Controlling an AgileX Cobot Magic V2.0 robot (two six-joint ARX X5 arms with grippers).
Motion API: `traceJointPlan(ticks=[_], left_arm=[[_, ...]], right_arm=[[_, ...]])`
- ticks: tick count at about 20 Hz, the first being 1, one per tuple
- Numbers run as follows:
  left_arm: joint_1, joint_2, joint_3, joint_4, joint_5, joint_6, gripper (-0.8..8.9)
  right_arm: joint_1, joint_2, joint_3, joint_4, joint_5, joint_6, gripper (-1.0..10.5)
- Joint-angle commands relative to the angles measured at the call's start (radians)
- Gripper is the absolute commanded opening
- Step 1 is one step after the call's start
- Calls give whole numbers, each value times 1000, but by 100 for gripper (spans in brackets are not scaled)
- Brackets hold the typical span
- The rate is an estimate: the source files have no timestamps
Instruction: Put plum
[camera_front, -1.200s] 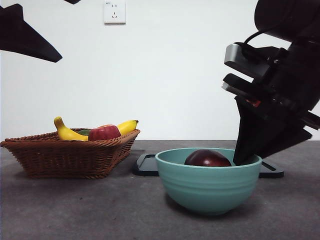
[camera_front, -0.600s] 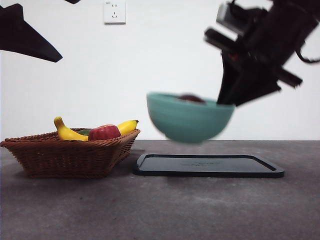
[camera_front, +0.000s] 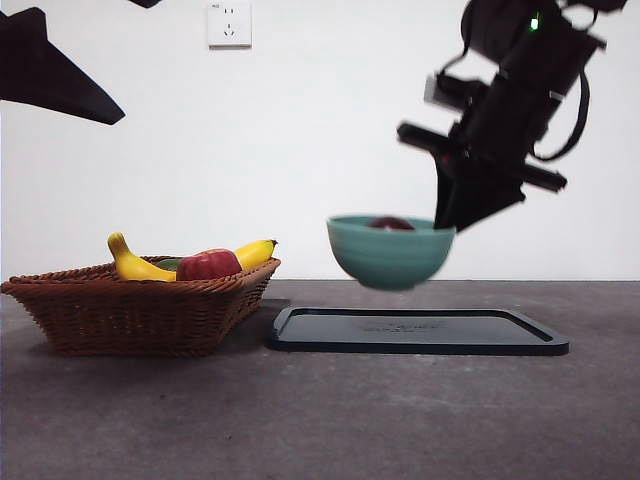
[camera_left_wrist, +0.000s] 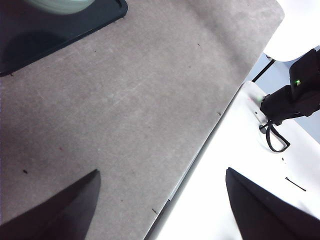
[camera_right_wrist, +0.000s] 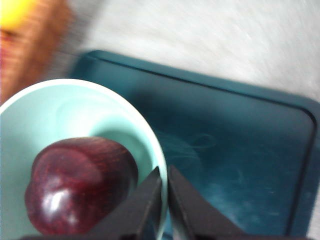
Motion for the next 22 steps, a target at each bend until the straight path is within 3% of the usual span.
traceJointPlan(ticks=[1, 14, 17, 22], left_arm=[[-6, 4, 8, 10, 5, 3, 402], [-6, 4, 8, 9, 5, 2, 402], [-6, 4, 8, 9, 5, 2, 402], [-6, 4, 8, 9, 5, 2, 402]], right_arm=[[-14, 53, 26, 35, -3, -11, 10], [-21, 113, 26, 45, -3, -20, 18], [-21, 113, 26, 28, -3, -19, 125], [-25, 76, 30, 15, 2, -11, 172]])
